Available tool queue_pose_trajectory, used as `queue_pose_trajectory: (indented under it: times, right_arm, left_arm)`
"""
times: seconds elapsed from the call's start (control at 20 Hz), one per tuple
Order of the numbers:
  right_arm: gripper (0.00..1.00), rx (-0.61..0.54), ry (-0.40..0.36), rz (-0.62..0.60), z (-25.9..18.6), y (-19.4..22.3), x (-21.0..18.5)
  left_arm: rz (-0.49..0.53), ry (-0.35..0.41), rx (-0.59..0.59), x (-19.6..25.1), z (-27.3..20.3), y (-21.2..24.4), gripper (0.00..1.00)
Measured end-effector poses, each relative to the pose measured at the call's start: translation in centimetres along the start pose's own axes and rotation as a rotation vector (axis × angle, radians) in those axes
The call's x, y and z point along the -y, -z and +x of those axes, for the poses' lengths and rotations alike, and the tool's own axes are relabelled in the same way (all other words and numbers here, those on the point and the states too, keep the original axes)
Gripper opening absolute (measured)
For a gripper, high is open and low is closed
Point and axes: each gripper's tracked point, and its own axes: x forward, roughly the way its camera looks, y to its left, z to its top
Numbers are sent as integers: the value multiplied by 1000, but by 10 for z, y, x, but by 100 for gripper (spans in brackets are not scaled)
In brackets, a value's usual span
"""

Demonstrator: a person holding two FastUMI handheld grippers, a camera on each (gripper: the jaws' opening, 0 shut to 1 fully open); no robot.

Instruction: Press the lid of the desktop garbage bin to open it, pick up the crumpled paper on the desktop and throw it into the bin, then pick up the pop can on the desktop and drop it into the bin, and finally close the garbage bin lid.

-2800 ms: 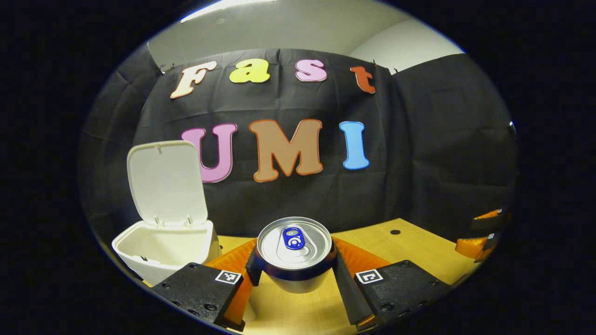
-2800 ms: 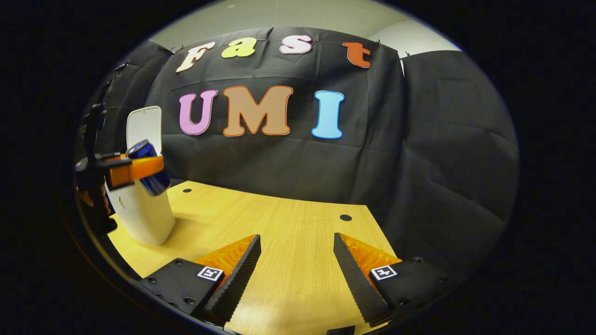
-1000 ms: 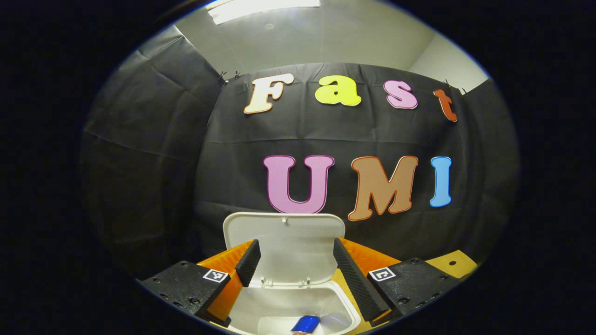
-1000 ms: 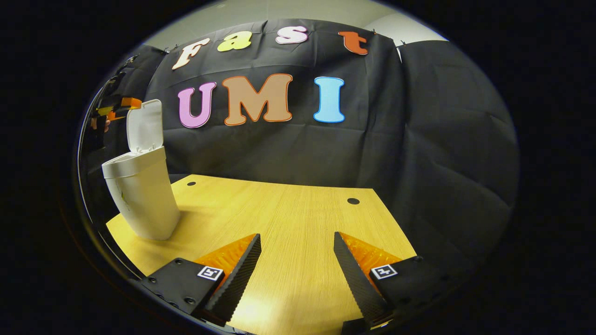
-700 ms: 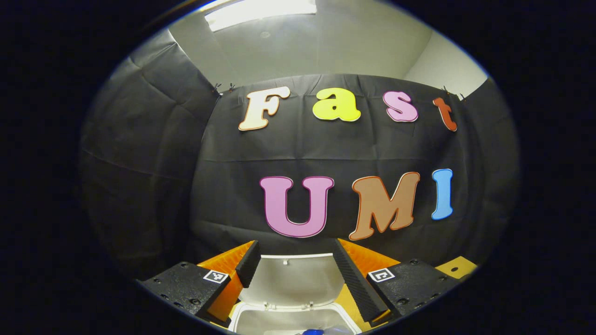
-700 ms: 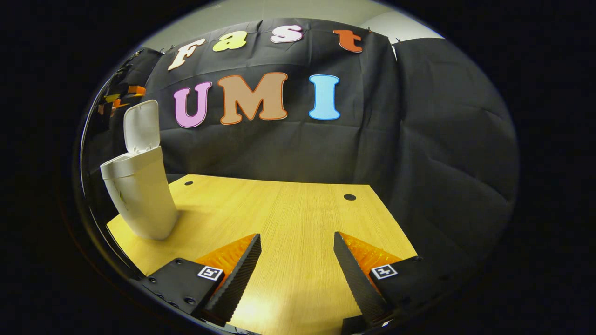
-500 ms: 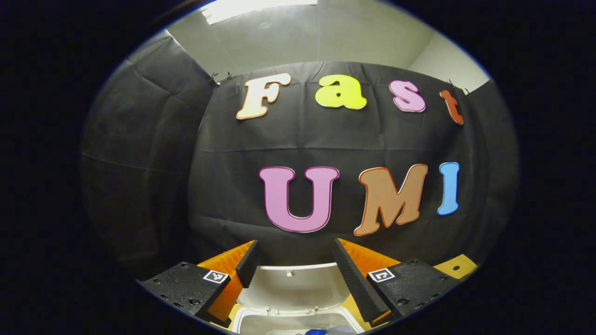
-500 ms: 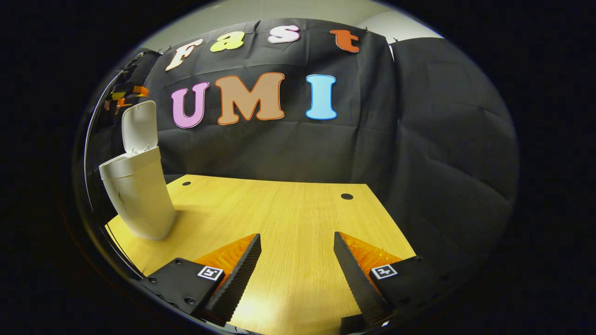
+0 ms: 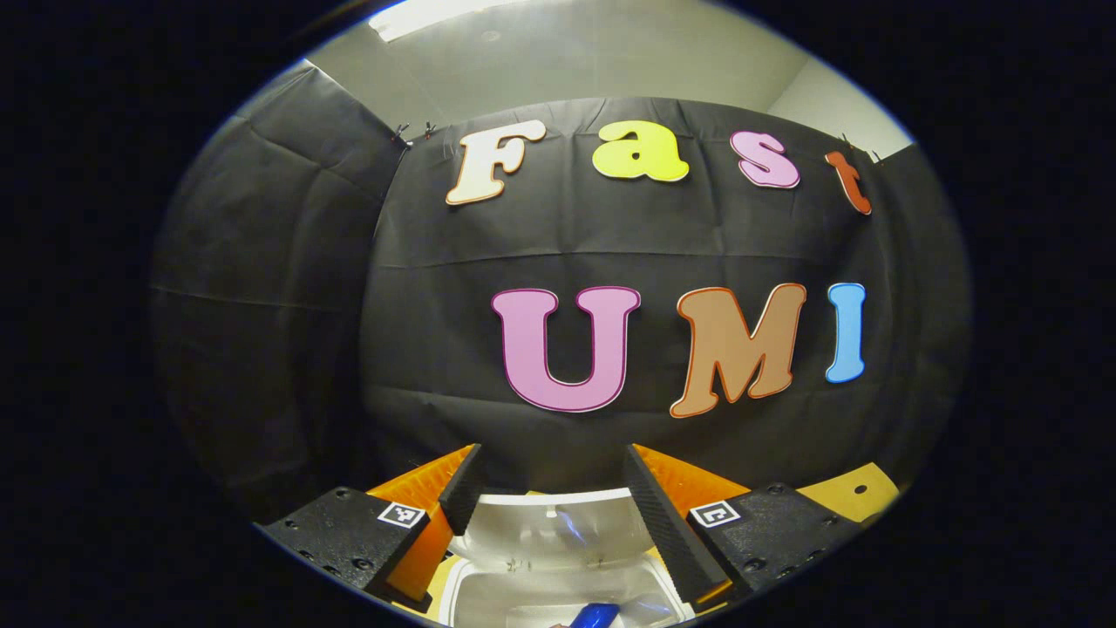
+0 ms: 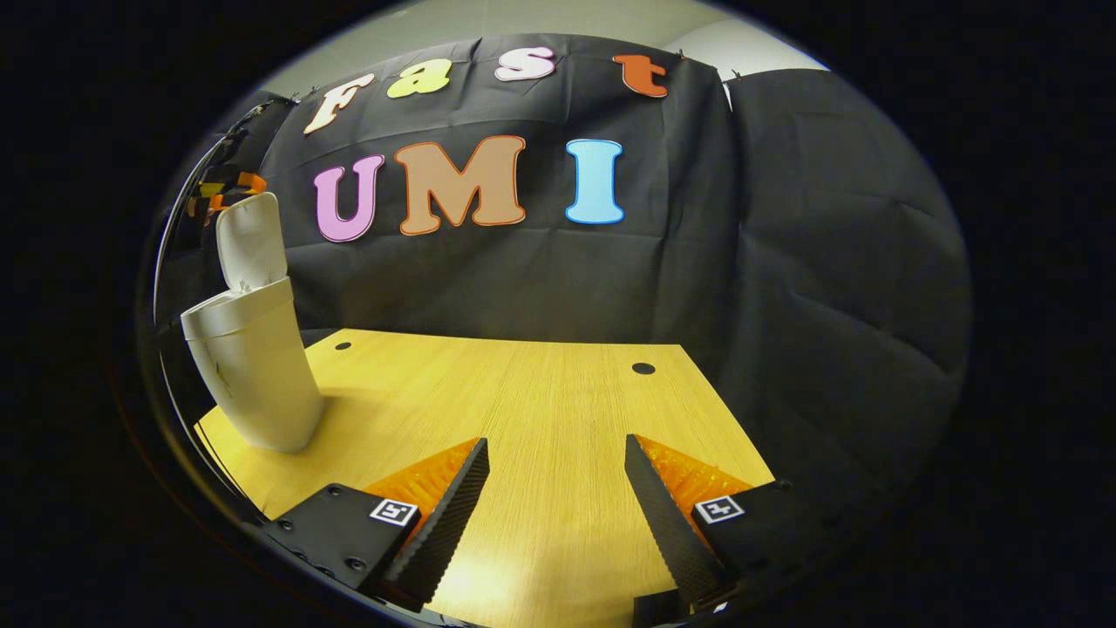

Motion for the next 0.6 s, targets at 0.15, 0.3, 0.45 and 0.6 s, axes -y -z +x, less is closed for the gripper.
queue_pose_trajectory:
  times: [0.15, 0.3, 0.45, 0.6]
  right_arm:
    - [99, 4, -21, -12, 4, -2, -8]
    - [99, 5, -47, -20, 6, -6, -18]
    - [99, 7, -72, -22, 8, -5, -24]
    - [99, -18, -98, -38, 13, 2, -31]
  left_arm:
    - [-17, -5, 0, 2, -27, 10, 94]
    - [-26, -16, -4, 6, -53, 27, 94]
    - [-22, -32, -4, 11, -82, 51, 94]
    - [18, -54, -11, 15, -102, 84, 92]
